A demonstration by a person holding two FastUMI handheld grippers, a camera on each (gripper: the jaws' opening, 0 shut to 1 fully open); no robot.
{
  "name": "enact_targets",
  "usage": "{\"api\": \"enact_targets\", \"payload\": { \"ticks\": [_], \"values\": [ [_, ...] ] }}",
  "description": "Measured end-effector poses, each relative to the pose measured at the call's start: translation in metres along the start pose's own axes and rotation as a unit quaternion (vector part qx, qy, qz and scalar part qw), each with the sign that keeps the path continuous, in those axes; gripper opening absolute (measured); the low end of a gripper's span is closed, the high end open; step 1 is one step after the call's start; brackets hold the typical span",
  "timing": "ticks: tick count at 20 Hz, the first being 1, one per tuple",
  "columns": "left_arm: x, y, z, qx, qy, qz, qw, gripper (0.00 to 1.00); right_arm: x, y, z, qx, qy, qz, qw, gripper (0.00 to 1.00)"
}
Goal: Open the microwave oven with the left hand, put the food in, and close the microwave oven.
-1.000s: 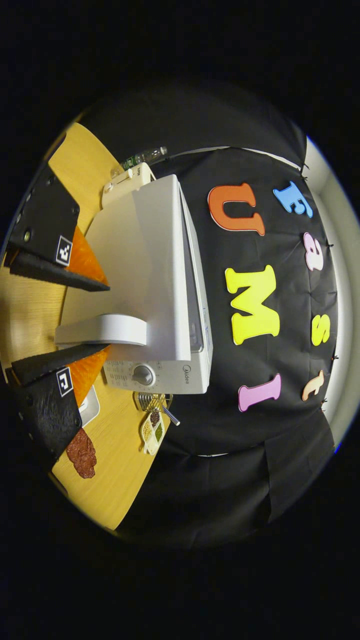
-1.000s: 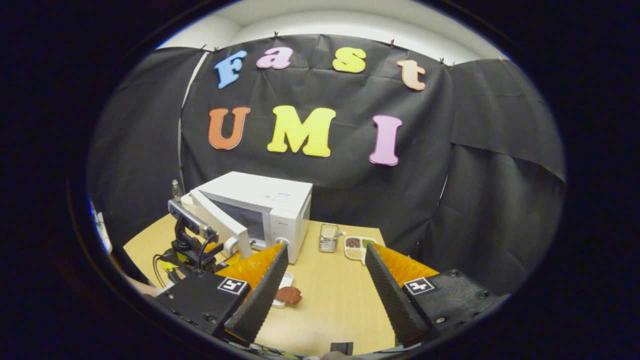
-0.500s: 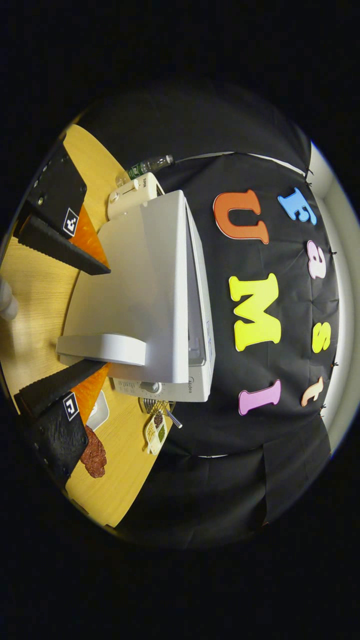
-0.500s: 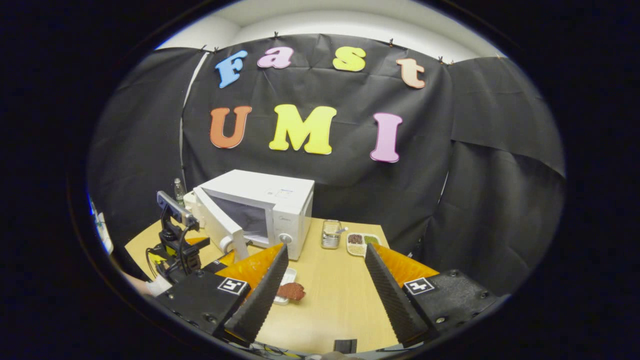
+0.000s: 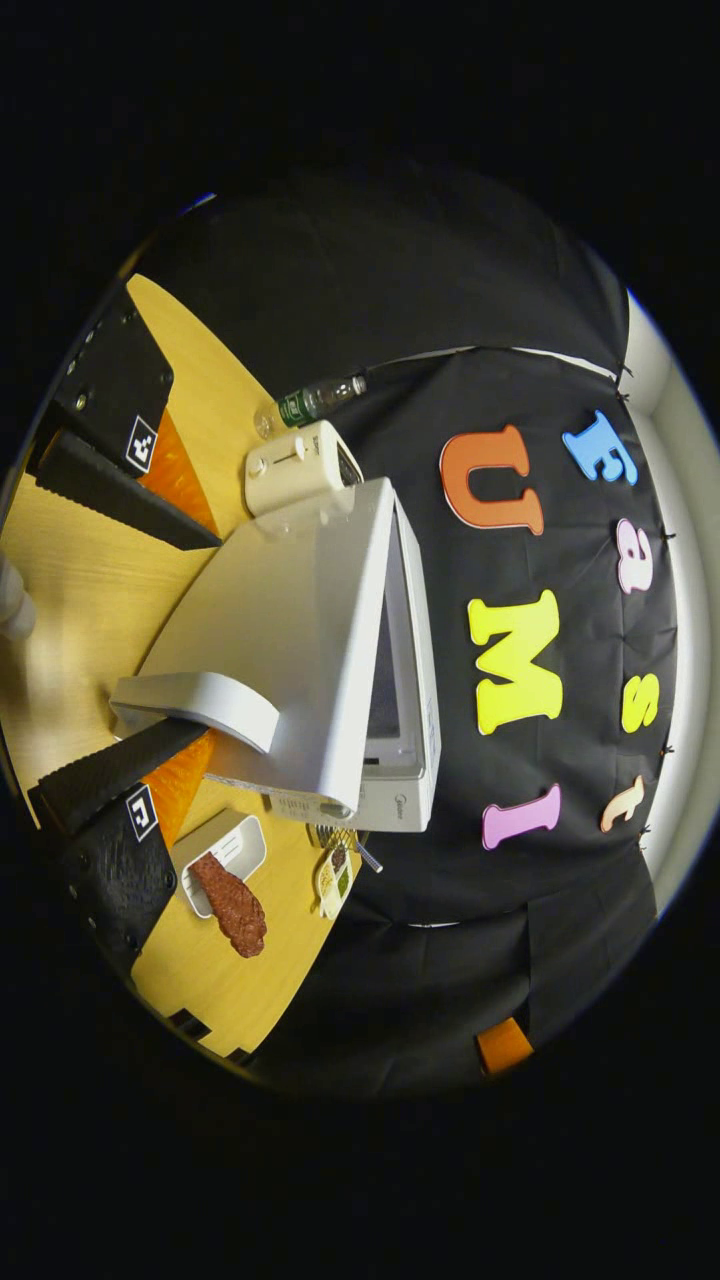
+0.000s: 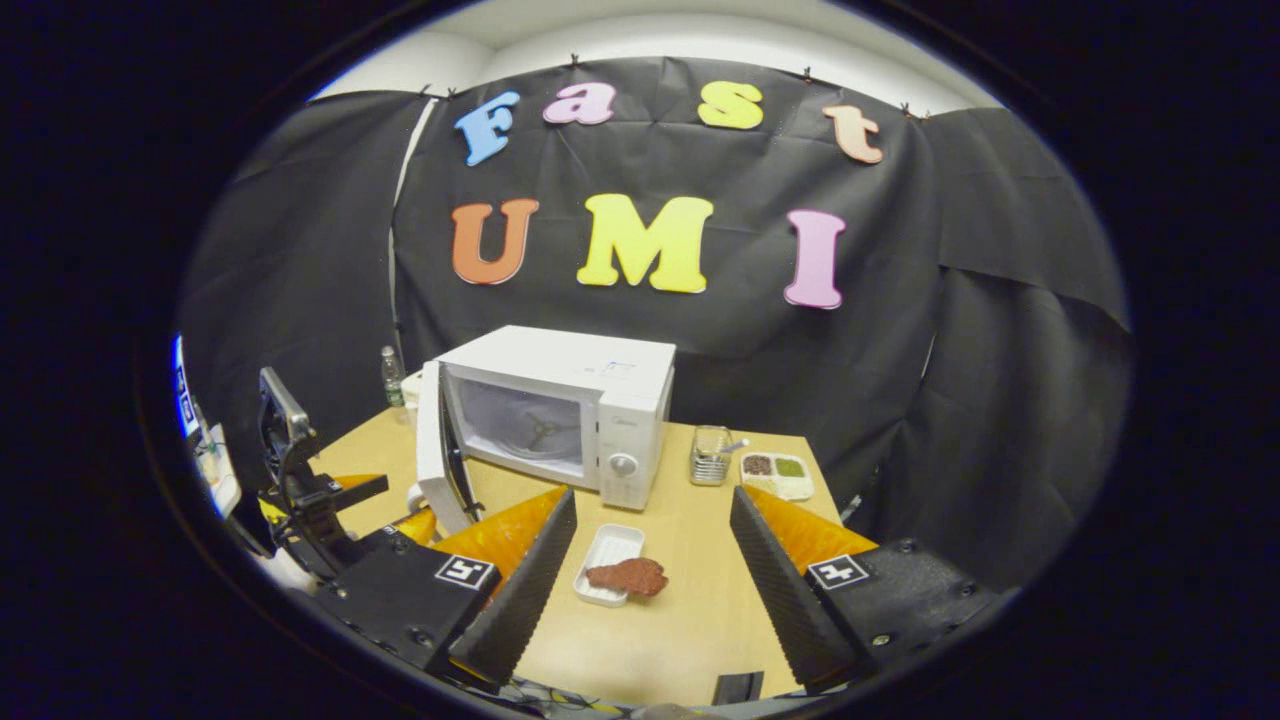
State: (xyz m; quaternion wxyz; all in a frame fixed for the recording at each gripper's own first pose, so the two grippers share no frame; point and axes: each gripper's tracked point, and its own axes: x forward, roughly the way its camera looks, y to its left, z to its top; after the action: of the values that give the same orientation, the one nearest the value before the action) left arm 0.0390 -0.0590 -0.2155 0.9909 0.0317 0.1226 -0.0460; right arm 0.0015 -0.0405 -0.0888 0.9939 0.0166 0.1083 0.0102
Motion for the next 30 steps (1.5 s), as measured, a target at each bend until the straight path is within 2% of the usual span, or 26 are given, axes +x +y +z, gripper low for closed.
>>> {"api": "enact_targets", "payload": {
  "ticks": [8,13,16,22,27,28,29,30],
  "values": [
    [-0.042,0.083,-0.022,-0.005,0.012,0.045,0.999,0.97,0.006,0.072,-0.013,-0.003,0.006,0.04,0.999,0.99],
    [-0.054,0.12,-0.033,-0.028,0.024,0.048,0.998,0.96,0.006,0.084,-0.032,0.003,0.016,0.036,0.999,0.99],
    [-0.064,0.137,-0.039,-0.046,0.034,0.051,0.997,0.96,0.005,0.08,-0.042,0.006,0.024,0.031,0.999,0.99],
    [-0.086,0.186,-0.054,-0.037,0.045,0.116,0.992,0.96,0.021,0.058,-0.063,0.007,0.039,0.024,0.999,0.99],
    [-0.109,0.184,-0.047,-0.022,0.044,0.141,0.989,0.96,0.06,0.021,-0.103,0.037,0.083,0.037,0.995,0.99],
    [-0.112,0.178,-0.046,-0.02,0.046,0.142,0.989,0.96,0.071,0.01,-0.113,0.049,0.092,0.04,0.994,0.92],
    [-0.117,0.17,-0.044,-0.017,0.048,0.145,0.988,0.96,0.082,0.001,-0.123,0.061,0.106,0.043,0.992,0.99],
    [-0.121,0.162,-0.039,-0.015,0.048,0.147,0.988,0.96,0.094,-0.006,-0.135,0.07,0.12,0.052,0.989,0.99]
  ]
}}
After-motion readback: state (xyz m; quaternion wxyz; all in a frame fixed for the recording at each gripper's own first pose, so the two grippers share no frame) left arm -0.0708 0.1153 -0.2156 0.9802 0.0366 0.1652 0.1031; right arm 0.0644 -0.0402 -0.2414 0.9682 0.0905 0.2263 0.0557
